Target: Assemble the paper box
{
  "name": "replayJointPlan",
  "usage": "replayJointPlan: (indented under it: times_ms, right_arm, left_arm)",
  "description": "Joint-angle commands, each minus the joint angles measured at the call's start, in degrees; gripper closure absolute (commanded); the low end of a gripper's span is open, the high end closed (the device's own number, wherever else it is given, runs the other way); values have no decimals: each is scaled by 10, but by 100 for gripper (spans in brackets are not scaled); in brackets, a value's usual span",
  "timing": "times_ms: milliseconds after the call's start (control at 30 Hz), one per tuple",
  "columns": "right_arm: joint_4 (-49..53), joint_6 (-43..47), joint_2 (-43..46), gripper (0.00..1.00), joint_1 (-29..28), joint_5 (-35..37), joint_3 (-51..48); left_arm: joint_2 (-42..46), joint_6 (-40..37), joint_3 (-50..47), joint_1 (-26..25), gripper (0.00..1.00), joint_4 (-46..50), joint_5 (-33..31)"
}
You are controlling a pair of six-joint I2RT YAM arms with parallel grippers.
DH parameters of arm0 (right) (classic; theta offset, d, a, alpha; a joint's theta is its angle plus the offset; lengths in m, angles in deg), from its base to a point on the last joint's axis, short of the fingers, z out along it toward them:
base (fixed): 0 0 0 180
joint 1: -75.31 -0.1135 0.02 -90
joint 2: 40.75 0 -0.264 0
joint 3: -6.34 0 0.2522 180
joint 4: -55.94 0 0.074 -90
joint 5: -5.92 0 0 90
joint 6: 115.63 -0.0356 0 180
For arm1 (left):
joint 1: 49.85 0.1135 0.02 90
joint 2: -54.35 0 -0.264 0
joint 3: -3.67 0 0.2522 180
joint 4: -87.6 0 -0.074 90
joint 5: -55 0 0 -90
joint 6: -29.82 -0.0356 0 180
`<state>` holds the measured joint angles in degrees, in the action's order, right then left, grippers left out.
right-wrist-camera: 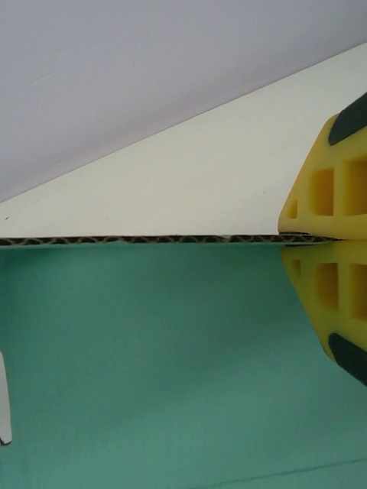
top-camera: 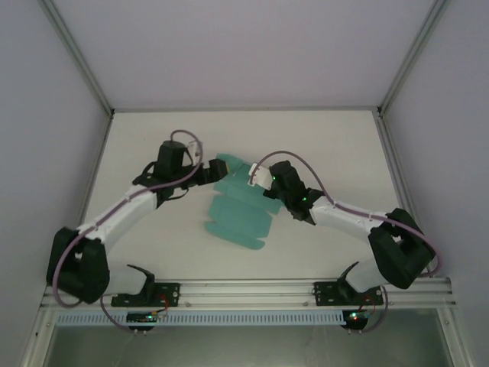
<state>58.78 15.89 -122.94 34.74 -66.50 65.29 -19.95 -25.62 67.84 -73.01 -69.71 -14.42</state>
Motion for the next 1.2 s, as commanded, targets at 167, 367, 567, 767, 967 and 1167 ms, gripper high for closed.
replayJointPlan:
  times_ms: [167, 367, 567, 767, 967, 1167]
  right_arm:
    - [58, -24, 31, 100, 7, -31, -1]
    - [62, -36, 28, 100, 6, -36, 8]
    - [48, -49, 25, 100, 6, -38, 12]
    - [40, -57, 24, 100, 5, -49, 14]
    - [20, -75, 33, 100, 5, -82, 10]
    - [29, -87, 48, 100, 11, -121, 17]
  left_arm:
    - [16, -77, -83, 48, 0, 83, -105]
    - [-36, -84, -74, 48, 0, 30, -89]
    - [-62, -105, -82, 16, 2, -63, 3]
    - [-68, -108, -91, -14, 11, -123, 48]
    - [-97, -94, -105, -22, 27, -176, 76]
    - [-113, -67, -124, -22, 49, -251, 108]
